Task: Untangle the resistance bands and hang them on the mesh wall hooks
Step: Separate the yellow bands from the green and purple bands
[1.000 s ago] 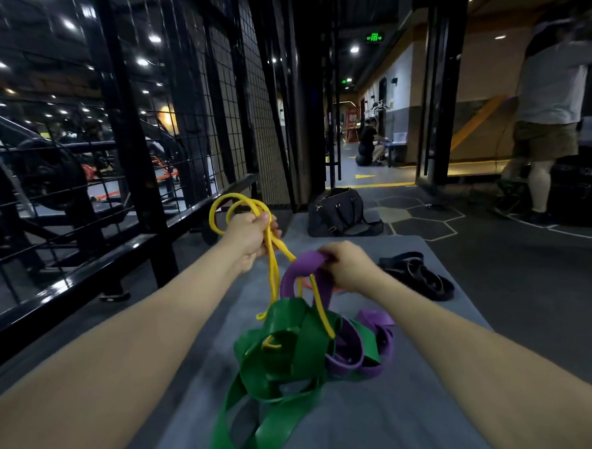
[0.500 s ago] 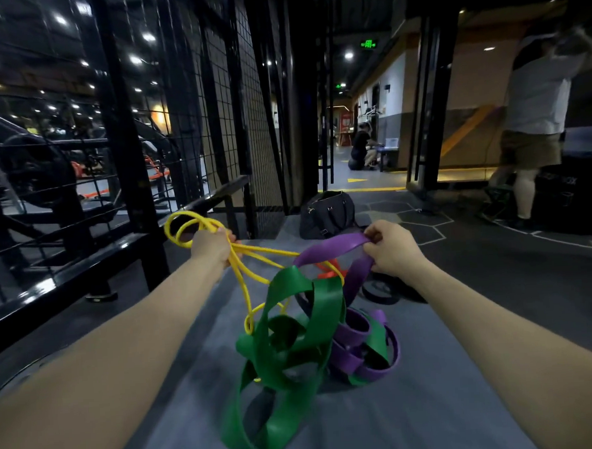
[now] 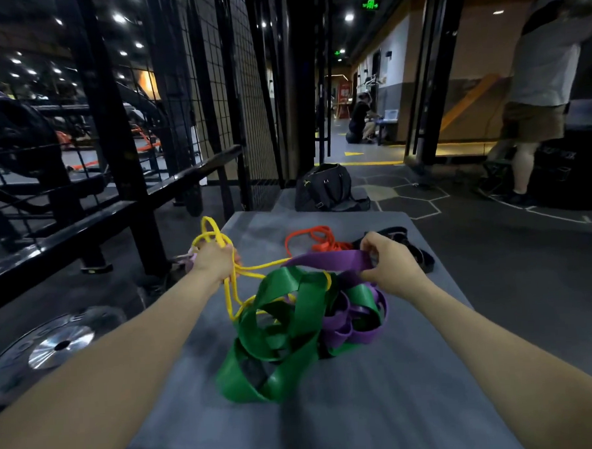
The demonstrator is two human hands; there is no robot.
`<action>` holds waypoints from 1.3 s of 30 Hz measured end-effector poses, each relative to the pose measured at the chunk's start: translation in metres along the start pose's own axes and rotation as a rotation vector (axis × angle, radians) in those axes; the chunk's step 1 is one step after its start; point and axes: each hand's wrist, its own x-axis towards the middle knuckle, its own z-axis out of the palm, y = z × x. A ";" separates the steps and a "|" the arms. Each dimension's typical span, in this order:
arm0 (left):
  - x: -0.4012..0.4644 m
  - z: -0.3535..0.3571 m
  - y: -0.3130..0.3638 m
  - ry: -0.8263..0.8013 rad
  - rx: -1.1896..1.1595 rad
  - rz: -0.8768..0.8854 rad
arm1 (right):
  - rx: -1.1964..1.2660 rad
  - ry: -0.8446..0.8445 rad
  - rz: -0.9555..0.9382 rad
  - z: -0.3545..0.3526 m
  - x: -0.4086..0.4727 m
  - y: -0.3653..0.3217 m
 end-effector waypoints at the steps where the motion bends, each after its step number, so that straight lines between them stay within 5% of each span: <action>1: -0.002 -0.002 -0.003 -0.020 0.006 -0.006 | 0.013 -0.018 -0.025 0.002 -0.001 -0.001; 12: -0.021 -0.024 -0.016 -0.245 0.596 0.031 | -0.253 -0.322 -0.304 0.015 -0.029 -0.016; 15: -0.040 -0.022 -0.018 -0.148 0.855 0.016 | -0.256 -0.328 -0.277 0.023 -0.037 -0.017; 19: -0.069 -0.008 -0.018 0.044 0.608 0.136 | -0.241 -0.338 -0.267 0.033 -0.042 -0.022; 24: -0.098 0.026 -0.020 -0.201 0.482 0.158 | -0.270 -0.370 -0.270 0.037 -0.043 -0.028; 28: -0.101 0.043 -0.025 -0.204 0.525 0.149 | -0.241 -0.379 -0.283 0.033 -0.039 -0.029; 34: -0.096 0.033 -0.036 -0.219 0.492 0.196 | -0.133 -0.157 -0.204 0.035 -0.012 -0.035; 39: -0.079 0.012 -0.058 -0.295 0.448 0.197 | -0.159 -0.484 -0.170 0.059 0.014 -0.047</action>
